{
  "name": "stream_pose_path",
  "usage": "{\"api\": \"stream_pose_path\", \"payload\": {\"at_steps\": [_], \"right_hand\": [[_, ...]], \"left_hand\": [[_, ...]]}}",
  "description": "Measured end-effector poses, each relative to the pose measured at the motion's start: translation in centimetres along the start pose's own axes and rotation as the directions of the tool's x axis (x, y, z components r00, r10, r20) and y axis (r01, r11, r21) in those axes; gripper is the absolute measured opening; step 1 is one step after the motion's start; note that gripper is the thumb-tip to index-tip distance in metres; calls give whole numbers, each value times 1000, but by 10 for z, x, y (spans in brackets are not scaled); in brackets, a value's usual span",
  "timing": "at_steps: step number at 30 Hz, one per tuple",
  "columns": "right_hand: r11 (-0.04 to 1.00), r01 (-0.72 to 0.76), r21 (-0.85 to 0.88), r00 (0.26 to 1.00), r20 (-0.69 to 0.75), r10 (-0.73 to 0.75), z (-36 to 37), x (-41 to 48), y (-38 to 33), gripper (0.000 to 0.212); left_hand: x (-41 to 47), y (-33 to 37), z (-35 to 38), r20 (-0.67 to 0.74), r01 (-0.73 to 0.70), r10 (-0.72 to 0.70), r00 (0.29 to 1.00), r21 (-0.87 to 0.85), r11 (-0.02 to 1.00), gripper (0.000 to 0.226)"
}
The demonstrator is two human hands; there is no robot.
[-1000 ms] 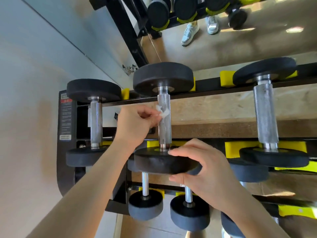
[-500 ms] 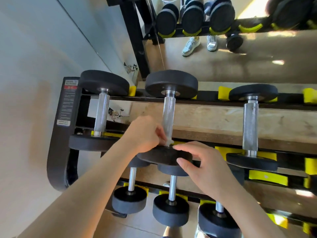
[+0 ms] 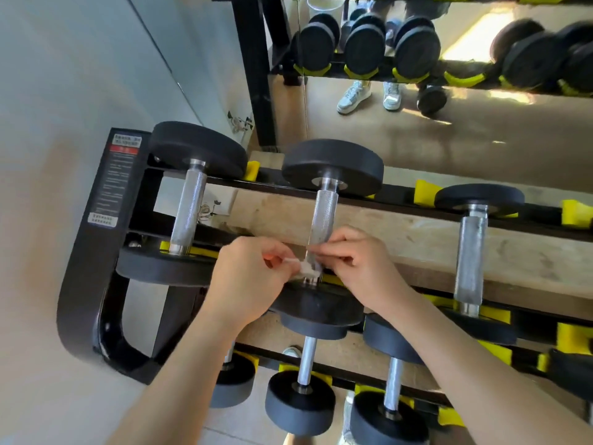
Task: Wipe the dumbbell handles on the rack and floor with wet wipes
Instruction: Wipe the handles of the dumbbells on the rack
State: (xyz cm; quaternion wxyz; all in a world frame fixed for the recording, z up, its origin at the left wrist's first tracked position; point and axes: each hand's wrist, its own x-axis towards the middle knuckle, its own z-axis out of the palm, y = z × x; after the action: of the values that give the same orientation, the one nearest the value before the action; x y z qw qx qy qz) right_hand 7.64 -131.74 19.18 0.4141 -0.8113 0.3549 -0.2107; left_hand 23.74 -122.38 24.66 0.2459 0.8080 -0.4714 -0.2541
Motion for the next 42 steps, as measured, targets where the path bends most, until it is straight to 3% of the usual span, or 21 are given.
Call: {"api": "stream_pose_path", "payload": {"at_steps": [3,7,10,11,14,17,19,23,25,27,28,31,32,34,35,37,39,42], "right_hand": [[988,-105,116,982,168,85,-4,-4,-1,21],[957,-169,238,984,104,148,-18,3,-16,17],[902,-255,348,957,228,182,-19,5,-29,34],[920,-243,309,963,190,190,-17,4,-28,36],[963,-190,193,964,-148,220,-15,9,-19,19],[994,-107,-20,944,-316,95,-15,22,-13,13],[990,-46,-135,978,-210,17,-9,21,-11,17],[982,-60,-181,977,189,95,-13,1,-15,17],[987,-50,-150,998,35,55,-16,10,-16,13],[984,-19,-177,987,-158,-9,-15,25,-18,10],[984,-16,-178,990,-139,-9,-12,27,-19,9],[989,-84,-118,976,192,105,-8,13,-18,10],[989,-116,-96,963,233,135,-8,8,-19,6],[986,-142,-88,987,60,148,-6,10,-22,9],[981,-130,-145,991,-48,125,-4,17,-25,16],[948,-53,-314,995,-97,23,2,33,-35,24],[865,42,-500,999,17,-39,5,45,-47,20],[682,174,-711,965,262,27,2,52,-64,18]], "left_hand": [[1,-5,4,-16,16,-18,1000,-118,993,6],[8,-10,8,-7,21,-23,1000,-153,988,5],[13,0,10,29,-49,57,998,-225,973,13],[15,4,12,33,-69,80,996,-252,965,17],[21,6,18,22,-31,38,999,-255,966,26],[30,7,21,202,106,-80,976,-118,987,33],[39,8,22,271,154,-127,954,-79,985,30],[53,-8,20,301,341,-244,922,-332,880,16],[54,-17,23,241,349,-279,930,-336,874,35],[49,-15,26,207,261,-196,959,-364,894,42],[46,-11,26,217,220,-142,966,-394,892,37],[40,-9,25,218,148,-67,974,-385,911,22],[39,-10,25,210,156,-83,974,-358,921,19],[40,-10,26,195,213,-160,968,-293,932,7],[40,-8,27,163,239,-204,965,-237,942,10],[39,-5,28,51,293,-288,956,-134,947,19],[29,-2,22,-33,327,-337,941,-173,929,33],[2,0,17,-50,318,-330,943,-165,934,35]]}}
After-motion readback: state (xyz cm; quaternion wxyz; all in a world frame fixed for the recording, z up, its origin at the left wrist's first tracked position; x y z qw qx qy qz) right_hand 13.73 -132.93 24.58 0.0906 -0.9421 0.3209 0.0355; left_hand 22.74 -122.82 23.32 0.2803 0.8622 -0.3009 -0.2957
